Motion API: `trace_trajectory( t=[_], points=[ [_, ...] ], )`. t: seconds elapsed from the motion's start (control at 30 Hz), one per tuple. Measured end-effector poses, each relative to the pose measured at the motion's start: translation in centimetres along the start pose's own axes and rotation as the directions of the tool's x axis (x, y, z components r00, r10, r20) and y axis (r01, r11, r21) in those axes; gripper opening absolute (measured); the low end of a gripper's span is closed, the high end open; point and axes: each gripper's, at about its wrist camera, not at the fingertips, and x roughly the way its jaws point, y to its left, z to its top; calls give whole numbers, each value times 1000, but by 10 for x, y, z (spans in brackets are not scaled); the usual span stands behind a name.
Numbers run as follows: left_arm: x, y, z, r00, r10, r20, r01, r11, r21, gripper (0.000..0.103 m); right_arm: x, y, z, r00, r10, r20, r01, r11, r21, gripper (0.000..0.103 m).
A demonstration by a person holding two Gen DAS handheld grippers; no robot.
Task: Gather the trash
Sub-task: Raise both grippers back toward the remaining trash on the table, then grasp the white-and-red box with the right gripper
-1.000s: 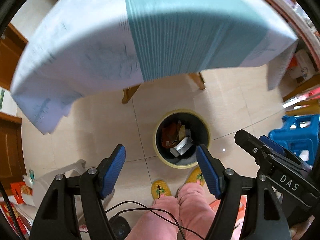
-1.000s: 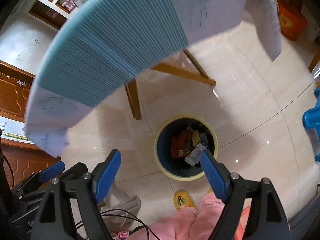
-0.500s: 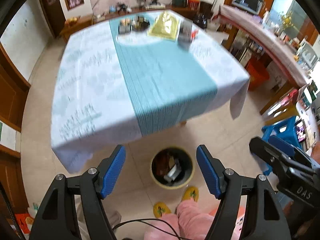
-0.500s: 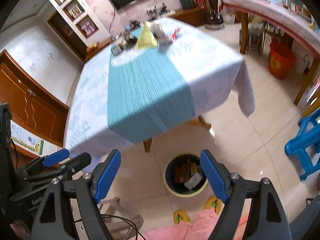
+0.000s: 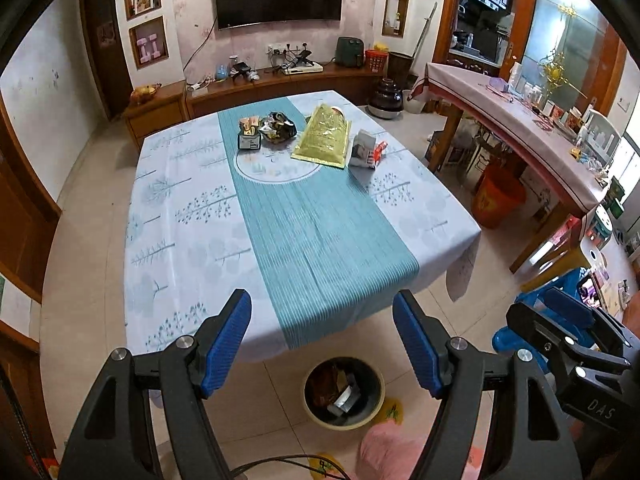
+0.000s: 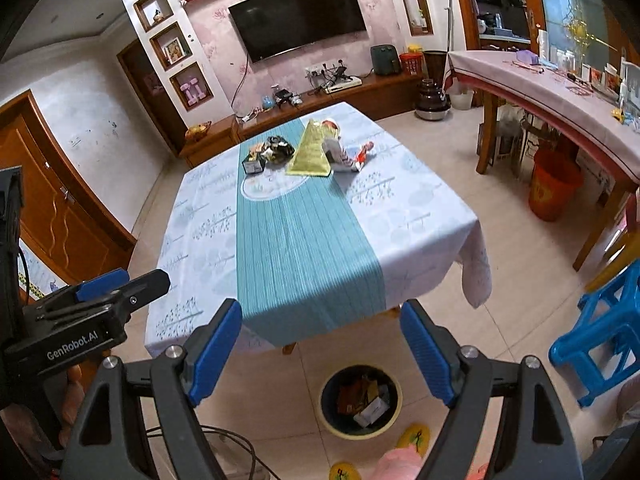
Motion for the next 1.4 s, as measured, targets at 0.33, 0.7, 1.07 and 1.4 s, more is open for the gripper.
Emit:
trace_trajectory(
  t=[0.33, 0.7, 1.07, 1.4],
  points=[
    [56, -7, 64, 1000, 10, -21, -12, 995, -97, 72, 65, -26, 62, 999, 27, -18, -28, 998, -53, 74],
    [170, -23, 155, 979, 128, -156, -158, 968, -195, 72, 207, -48, 169, 990, 76, -117, -111, 937, -332, 62],
    [255, -4, 201, 944, 188, -272, -258, 932, -254, 72, 338, -43, 198, 987, 77, -142, -141, 839, -526, 62],
    [303, 3, 242, 941, 175, -291, -247, 940, -235, 72, 362, -56, 214, 935, 260, -240, -343, 832, -436, 22]
  ],
)
